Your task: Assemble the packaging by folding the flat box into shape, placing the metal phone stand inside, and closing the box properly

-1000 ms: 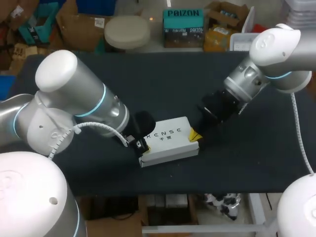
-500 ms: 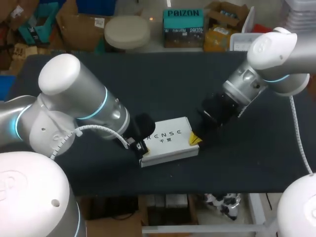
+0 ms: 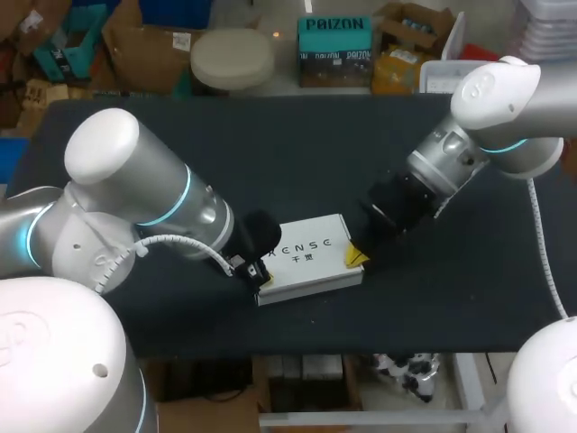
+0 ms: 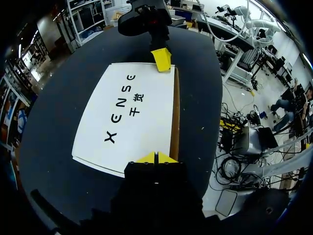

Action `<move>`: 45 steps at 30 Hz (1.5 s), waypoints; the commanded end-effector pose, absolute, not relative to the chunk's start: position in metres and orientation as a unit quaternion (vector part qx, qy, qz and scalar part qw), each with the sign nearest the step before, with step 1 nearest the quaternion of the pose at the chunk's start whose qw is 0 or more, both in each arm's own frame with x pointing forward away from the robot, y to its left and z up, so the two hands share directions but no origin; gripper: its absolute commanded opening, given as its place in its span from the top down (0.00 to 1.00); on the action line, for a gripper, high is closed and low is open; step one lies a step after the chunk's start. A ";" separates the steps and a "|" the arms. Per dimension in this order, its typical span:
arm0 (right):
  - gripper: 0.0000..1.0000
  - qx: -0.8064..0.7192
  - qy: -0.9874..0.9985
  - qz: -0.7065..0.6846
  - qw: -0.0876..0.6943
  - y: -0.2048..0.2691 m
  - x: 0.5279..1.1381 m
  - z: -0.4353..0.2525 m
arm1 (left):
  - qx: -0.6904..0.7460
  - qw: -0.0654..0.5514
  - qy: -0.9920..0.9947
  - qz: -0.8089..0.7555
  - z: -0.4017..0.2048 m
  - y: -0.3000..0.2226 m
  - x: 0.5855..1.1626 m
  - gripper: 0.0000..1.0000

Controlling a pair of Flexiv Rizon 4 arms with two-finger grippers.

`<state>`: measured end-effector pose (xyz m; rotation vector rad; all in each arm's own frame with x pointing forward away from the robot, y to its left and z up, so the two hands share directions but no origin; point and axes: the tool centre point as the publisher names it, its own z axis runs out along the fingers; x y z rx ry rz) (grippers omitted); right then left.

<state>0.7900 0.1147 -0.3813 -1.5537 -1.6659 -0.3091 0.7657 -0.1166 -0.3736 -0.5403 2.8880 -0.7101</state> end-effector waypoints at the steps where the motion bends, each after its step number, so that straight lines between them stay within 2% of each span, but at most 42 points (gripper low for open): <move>1: 1.00 -0.613 -0.665 -0.133 0.406 0.113 0.789 -0.375 | -0.170 0.084 0.952 -0.238 -0.361 -0.117 0.758 1.00; 8: 1.00 -0.611 -0.670 -0.147 0.394 0.113 0.786 -0.364 | -0.158 0.103 0.953 -0.239 -0.345 -0.124 0.758 1.00; 23: 1.00 -0.617 -0.662 -0.124 0.406 0.112 0.787 -0.395 | -0.173 0.060 0.952 -0.246 -0.384 -0.125 0.765 1.00; 35: 1.00 -0.601 -0.674 -0.188 0.387 0.094 0.791 -0.344 | -0.185 0.099 0.944 -0.255 -0.332 -0.133 0.748 1.00; 36: 1.00 -0.596 -0.676 -0.201 0.384 0.091 0.793 -0.339 | -0.194 0.101 0.943 -0.251 -0.329 -0.135 0.746 0.66; 37: 1.00 -0.592 -0.678 -0.212 0.380 0.087 0.795 -0.334 | -0.205 0.098 0.941 -0.251 -0.326 -0.136 0.744 0.25; 38: 0.92 -0.587 -0.679 -0.225 0.378 0.083 0.799 -0.331 | -0.210 0.095 0.939 -0.255 -0.323 -0.137 0.741 0.00; 40: 0.75 -0.568 -0.691 -0.246 0.373 0.076 0.803 -0.323 | -0.240 0.091 0.932 -0.255 -0.317 -0.139 0.734 0.00; 41: 0.60 -0.560 -0.699 -0.256 0.364 0.073 0.805 -0.319 | -0.248 0.088 0.930 -0.258 -0.314 -0.139 0.731 0.00; 42: 0.53 -0.551 -0.706 -0.269 0.355 0.069 0.808 -0.314 | -0.270 0.085 0.924 -0.258 -0.312 -0.140 0.727 0.00; 44: 0.31 -0.543 -0.715 -0.291 0.329 0.061 0.812 -0.306 | -0.304 0.080 0.914 -0.258 -0.309 -0.140 0.719 0.00; 45: 0.00 -0.536 -0.721 -0.304 0.319 0.057 0.814 -0.302 | -0.328 0.079 0.907 -0.254 -0.309 -0.140 0.716 0.00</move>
